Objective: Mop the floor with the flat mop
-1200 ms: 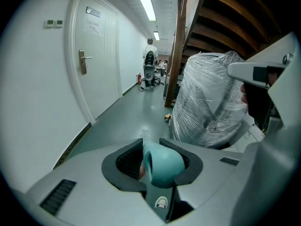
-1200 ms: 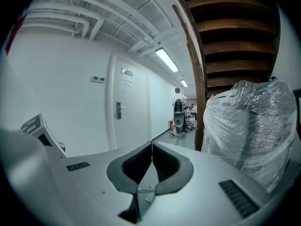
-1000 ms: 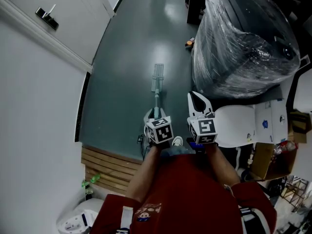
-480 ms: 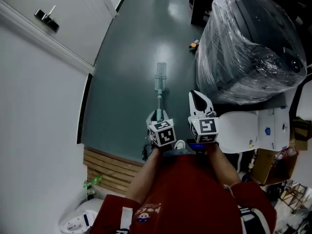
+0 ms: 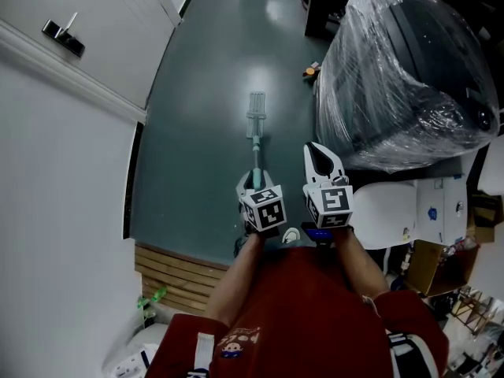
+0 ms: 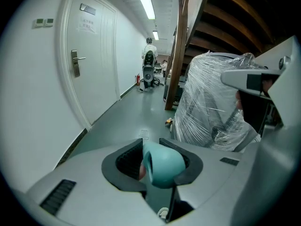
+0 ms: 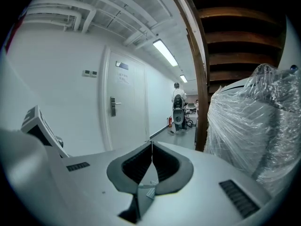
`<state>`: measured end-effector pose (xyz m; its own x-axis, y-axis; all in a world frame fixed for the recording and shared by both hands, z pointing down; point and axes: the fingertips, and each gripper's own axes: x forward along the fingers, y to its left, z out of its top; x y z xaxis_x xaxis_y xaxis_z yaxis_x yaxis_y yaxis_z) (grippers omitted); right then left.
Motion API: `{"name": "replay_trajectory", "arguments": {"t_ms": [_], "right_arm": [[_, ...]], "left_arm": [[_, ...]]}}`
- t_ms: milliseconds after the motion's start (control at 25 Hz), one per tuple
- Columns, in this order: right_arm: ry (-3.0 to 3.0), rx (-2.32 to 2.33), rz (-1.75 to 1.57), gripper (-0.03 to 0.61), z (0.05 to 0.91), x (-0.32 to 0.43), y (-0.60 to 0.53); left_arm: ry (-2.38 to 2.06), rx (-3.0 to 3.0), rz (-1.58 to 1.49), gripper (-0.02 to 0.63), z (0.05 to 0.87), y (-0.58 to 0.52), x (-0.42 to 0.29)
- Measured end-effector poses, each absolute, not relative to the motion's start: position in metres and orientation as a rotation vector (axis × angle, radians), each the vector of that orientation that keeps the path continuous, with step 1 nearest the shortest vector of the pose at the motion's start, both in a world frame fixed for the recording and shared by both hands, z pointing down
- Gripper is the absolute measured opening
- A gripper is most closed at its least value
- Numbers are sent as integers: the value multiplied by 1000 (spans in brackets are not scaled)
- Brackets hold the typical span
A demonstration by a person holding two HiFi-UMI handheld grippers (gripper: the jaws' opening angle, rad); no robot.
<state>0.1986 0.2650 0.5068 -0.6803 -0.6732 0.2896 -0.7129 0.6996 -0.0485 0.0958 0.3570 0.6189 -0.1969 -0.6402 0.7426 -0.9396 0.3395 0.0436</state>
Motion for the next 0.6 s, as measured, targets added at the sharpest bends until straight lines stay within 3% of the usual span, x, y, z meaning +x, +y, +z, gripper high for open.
{"name": "replay_trajectory", "arguments": {"t_ms": [600], "right_arm": [[-2603, 1167, 215, 18, 506, 101, 194]], "left_arm": [[-1877, 1467, 569, 123, 624, 273, -3]]}}
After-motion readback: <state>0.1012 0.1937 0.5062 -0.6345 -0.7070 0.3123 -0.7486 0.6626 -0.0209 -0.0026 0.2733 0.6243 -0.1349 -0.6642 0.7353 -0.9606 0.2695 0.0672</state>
